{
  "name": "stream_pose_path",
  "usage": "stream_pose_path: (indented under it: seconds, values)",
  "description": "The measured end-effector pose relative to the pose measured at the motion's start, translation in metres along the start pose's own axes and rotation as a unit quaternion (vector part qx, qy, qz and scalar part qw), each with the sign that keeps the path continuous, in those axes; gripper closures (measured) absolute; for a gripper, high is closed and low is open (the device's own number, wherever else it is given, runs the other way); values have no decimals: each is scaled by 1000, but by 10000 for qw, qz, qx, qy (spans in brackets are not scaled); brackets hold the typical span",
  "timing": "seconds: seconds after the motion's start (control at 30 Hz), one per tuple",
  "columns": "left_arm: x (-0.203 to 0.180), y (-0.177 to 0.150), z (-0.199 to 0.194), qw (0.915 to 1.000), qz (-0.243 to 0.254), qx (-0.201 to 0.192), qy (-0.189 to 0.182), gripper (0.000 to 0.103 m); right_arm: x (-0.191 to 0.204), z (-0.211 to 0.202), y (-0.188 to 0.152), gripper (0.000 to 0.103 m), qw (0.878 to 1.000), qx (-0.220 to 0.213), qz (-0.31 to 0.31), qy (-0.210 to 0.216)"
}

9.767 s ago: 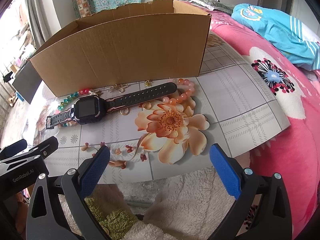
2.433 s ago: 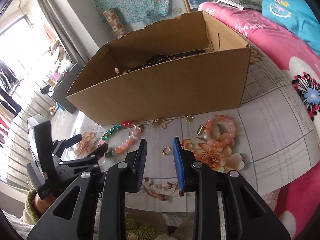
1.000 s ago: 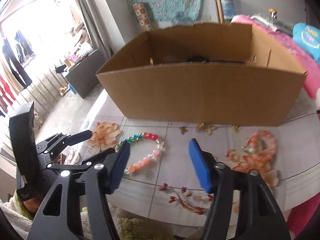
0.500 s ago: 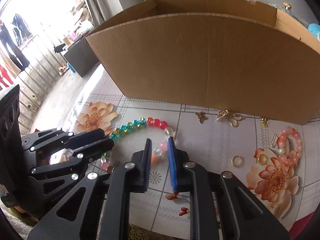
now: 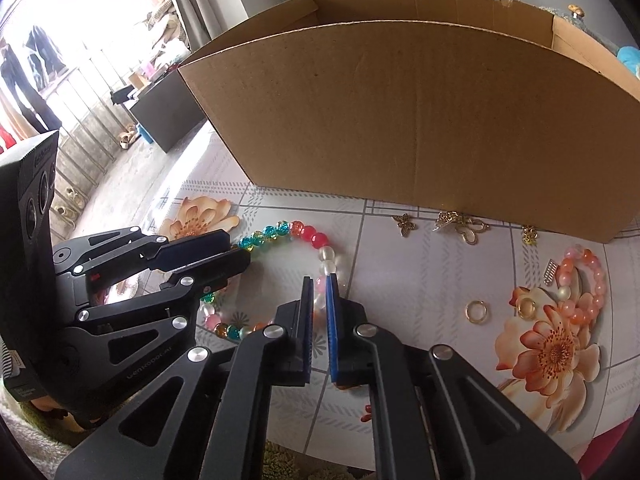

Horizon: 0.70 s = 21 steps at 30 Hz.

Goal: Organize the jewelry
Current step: 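Close the left tool on the bracelet beads while the right tool grips beside it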

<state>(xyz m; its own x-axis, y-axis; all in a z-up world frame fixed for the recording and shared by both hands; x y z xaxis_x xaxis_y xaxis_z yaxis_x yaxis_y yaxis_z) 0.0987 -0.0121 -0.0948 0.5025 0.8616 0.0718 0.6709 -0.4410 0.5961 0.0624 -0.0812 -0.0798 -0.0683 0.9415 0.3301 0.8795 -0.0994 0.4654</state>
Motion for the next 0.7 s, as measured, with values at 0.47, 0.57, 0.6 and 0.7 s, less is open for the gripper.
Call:
stream_pose_path:
  seconds: [0.47,0.57,0.6,0.7]
  values:
    - [1,8,-25,9993,-187,-320,65,95,0,-18,9,101,9989,-364,152,238]
    - [-1,11,-40,9988,-155,-460,113,95,0,-29,12,101,9983,-493,148,290]
    - [-2,13,-45,9985,-153,-508,115,95,0,-35,14,101,9979,-556,138,312]
    - [-5,19,-64,9974,-109,-701,138,95,1,-47,18,101,9968,-700,95,361]
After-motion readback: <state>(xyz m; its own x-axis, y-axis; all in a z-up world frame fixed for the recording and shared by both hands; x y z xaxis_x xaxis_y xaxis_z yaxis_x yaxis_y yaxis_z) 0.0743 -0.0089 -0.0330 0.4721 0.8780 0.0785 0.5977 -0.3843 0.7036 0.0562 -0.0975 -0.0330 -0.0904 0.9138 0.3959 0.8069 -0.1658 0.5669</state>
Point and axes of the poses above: each gripper's, at about its wrist camera, not at the fingertips, and z roughly the way its jaws point, x to its left, y to its top, the point moved 9 cm from there along z, roughly the way its jaws point, and after that the axes turned 9 degrees about z, right-handed, at the moved point
